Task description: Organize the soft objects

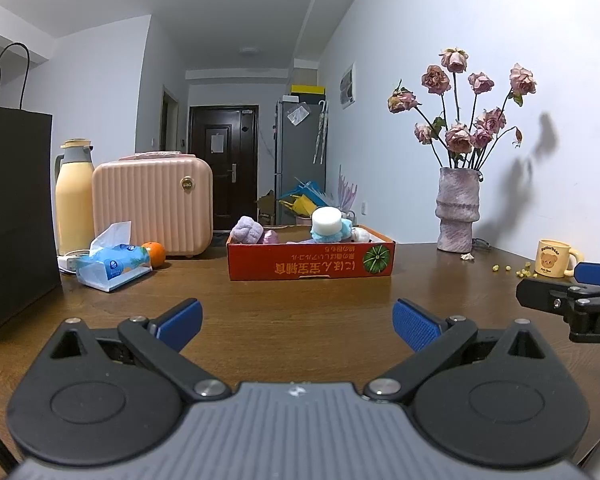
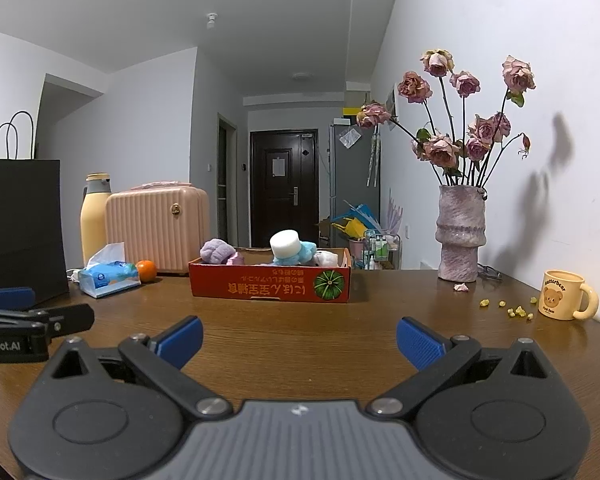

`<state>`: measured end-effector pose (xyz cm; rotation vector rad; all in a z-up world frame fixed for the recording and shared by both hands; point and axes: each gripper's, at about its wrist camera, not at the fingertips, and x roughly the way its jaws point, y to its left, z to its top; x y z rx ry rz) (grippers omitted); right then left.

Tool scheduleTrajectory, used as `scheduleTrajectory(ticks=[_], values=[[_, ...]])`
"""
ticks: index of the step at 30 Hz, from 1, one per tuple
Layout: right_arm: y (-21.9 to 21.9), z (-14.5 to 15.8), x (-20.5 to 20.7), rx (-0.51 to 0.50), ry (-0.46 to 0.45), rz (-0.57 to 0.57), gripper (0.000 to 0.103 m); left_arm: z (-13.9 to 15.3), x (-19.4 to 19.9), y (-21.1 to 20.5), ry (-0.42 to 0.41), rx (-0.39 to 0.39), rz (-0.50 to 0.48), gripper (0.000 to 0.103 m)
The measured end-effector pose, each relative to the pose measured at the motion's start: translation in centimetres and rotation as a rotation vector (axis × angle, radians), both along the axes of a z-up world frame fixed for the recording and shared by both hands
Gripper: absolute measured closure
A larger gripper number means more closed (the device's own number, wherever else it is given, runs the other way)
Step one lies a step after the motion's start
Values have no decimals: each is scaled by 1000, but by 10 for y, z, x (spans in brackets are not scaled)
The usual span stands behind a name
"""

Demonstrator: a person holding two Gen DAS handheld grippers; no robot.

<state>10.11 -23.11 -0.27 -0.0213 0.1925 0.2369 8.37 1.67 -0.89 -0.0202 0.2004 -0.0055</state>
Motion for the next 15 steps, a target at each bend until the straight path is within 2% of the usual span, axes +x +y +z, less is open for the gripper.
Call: scheduleTrajectory(ticks=[15], values=[[2, -1, 0, -3, 1, 3, 0, 0, 0, 0, -3, 1, 1, 0]])
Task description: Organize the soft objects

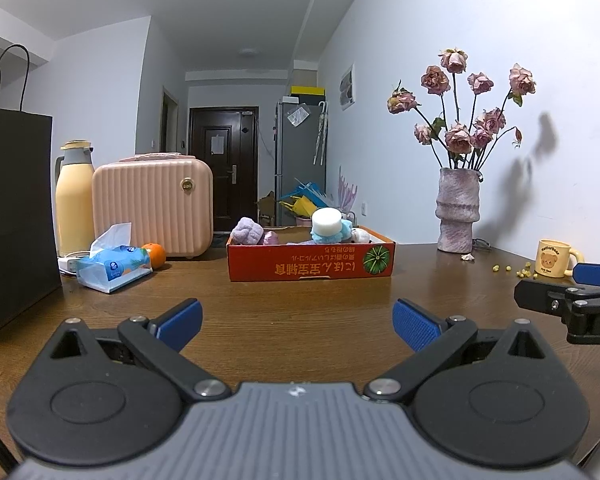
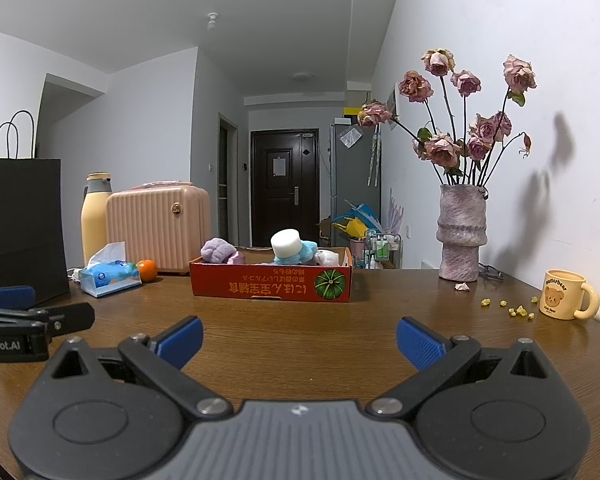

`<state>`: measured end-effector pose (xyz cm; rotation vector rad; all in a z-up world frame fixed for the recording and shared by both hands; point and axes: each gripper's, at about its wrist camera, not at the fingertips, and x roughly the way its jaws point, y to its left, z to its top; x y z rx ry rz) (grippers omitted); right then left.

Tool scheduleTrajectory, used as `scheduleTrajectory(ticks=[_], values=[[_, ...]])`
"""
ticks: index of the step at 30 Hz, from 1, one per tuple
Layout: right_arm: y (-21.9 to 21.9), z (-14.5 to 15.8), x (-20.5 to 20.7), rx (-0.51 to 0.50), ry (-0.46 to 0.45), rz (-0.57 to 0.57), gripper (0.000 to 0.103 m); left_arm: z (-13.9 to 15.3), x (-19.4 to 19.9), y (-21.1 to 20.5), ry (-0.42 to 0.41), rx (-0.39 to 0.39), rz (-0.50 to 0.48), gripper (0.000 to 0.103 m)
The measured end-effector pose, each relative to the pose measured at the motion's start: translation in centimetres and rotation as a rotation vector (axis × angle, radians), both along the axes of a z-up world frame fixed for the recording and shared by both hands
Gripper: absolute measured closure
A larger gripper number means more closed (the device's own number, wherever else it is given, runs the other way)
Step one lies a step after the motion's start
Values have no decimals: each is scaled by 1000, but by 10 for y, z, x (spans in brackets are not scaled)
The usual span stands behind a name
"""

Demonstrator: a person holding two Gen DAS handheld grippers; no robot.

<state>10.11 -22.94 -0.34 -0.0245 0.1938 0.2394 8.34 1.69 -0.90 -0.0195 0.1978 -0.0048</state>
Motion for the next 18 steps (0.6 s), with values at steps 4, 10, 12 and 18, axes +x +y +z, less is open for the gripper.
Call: scheduleTrajectory(ticks=[4, 10, 12, 18], values=[[1, 0, 0, 0, 2, 1, 0, 0, 0, 1, 0, 1, -1, 0], [1, 0, 0, -1, 1, 1, 0, 0, 0, 0, 0, 2, -4, 0], [1, -1, 1, -1, 3, 0, 0, 0, -1, -1, 0, 5, -6, 0], [2, -2, 1, -2, 5, 2, 0, 0, -1, -1, -6, 6, -2, 0]])
